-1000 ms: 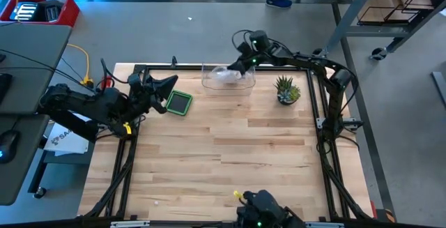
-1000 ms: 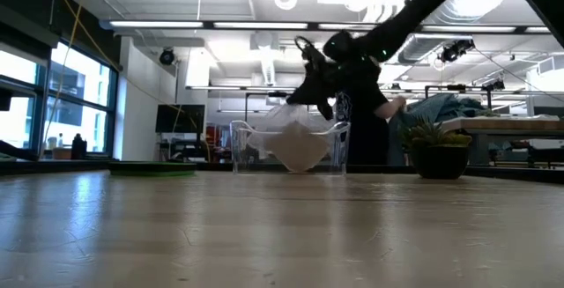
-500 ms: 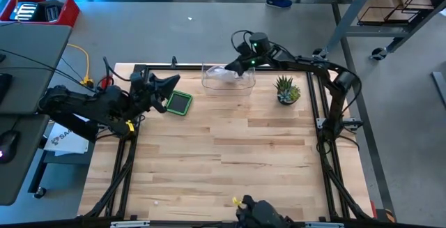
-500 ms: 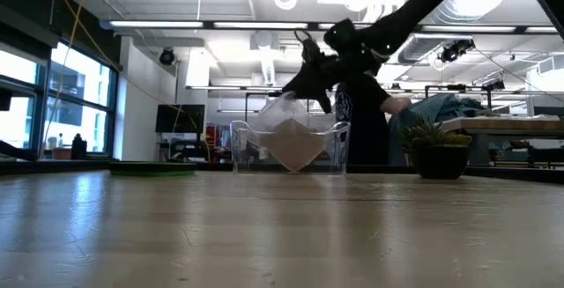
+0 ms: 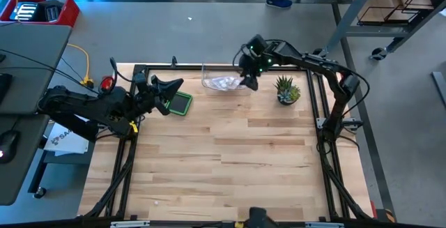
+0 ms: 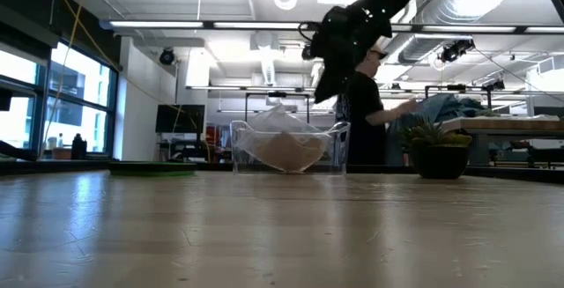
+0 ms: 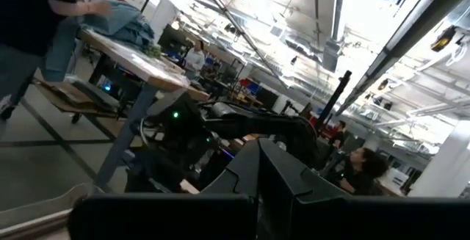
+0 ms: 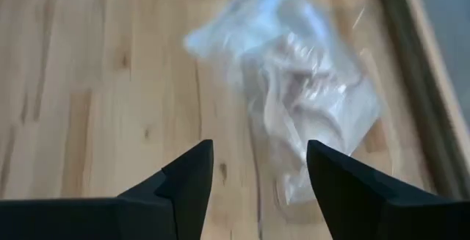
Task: Roll bandage
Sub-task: Put the bagged bandage into the transparent bin
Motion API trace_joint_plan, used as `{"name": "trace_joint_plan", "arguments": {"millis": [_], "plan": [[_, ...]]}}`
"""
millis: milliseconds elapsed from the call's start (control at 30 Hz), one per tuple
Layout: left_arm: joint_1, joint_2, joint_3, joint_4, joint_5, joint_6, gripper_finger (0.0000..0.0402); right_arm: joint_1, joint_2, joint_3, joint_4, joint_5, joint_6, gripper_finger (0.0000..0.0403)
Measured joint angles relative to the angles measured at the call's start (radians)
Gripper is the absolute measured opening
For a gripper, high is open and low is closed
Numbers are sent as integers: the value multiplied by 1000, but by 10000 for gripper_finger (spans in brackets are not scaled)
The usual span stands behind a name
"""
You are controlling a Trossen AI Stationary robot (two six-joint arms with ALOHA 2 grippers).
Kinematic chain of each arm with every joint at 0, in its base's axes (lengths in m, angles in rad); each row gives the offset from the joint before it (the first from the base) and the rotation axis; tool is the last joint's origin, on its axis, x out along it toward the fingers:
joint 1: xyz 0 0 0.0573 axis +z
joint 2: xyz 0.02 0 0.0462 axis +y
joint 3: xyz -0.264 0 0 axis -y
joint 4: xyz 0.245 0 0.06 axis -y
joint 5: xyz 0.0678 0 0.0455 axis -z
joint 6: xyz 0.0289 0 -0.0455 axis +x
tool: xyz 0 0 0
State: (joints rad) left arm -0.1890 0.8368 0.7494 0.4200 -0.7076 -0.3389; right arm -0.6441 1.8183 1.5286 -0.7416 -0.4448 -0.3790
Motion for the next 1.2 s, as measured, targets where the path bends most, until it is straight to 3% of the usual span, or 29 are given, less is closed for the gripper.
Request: {"name": "trace_joint_plan", "arguments": {"millis": [133,267,500,600,900,1067,1200], "plan": [[0,0,0,-17,1,-23,0,42,2,-7,-29,19,-71,210],[0,0,0,-42,1,-28,0,88,2,-16,84,17,-62,205],[1,0,0,-60,10,-58,0,101,63,-20,135,125,59,106],[1,0,0,-59,17,-79,0,109,79,-19,151,136,88,91],[8,0,0,-96,44,-106,0,160,89,-19,140,169,30,131],[15,0,0,-95,41,-106,0,188,101,-19,215,311,1,155],[28,0,0,-95,41,-126,0,180,108,-19,259,326,2,158]]}}
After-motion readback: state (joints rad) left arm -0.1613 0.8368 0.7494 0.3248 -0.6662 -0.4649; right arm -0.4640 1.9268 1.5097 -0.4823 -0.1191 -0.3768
